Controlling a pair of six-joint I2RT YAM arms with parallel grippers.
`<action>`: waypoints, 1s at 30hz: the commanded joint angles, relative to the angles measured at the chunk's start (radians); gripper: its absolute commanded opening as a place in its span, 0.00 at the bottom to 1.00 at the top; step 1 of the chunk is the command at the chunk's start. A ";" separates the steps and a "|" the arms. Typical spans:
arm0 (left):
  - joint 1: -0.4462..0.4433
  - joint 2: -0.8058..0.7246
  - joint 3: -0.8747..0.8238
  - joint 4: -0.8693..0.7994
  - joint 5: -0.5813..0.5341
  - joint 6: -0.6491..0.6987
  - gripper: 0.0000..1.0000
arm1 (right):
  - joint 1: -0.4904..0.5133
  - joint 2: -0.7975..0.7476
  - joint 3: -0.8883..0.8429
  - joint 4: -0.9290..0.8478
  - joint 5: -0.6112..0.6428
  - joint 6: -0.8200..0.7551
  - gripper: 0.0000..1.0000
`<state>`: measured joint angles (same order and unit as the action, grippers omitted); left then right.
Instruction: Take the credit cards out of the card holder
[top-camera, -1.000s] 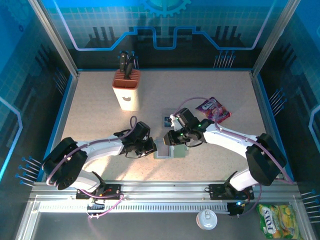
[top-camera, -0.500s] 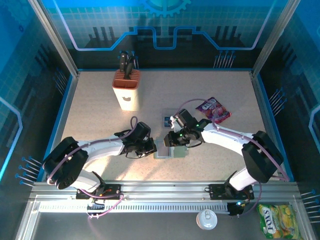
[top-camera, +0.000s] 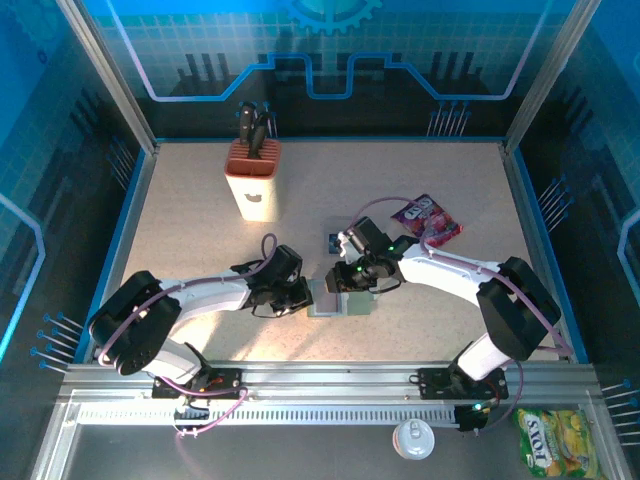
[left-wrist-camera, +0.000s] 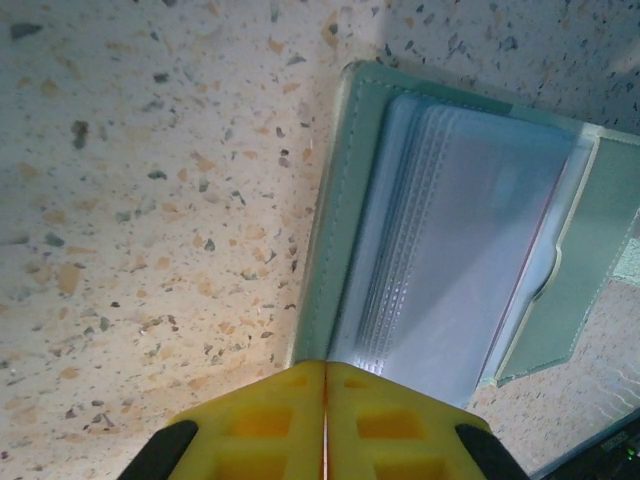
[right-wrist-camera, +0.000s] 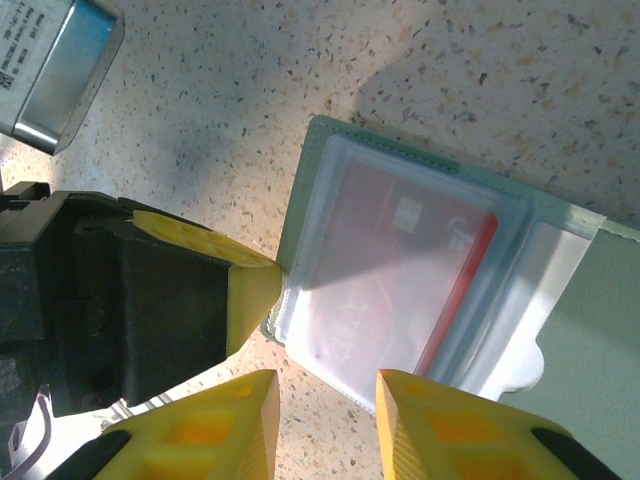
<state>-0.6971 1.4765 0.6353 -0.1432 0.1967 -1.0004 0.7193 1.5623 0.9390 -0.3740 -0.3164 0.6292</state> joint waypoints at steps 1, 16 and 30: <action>-0.007 -0.024 -0.020 -0.002 -0.025 -0.010 0.09 | 0.009 0.020 0.031 -0.012 -0.020 0.009 0.32; -0.008 0.012 -0.026 -0.009 -0.022 -0.004 0.08 | 0.017 0.053 0.038 0.003 -0.036 0.018 0.33; -0.007 0.030 -0.036 -0.008 -0.019 -0.005 0.08 | 0.020 0.102 0.026 0.084 -0.097 0.073 0.37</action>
<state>-0.6971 1.4879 0.6197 -0.1364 0.1795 -1.0000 0.7284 1.6390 0.9558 -0.3199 -0.3801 0.6788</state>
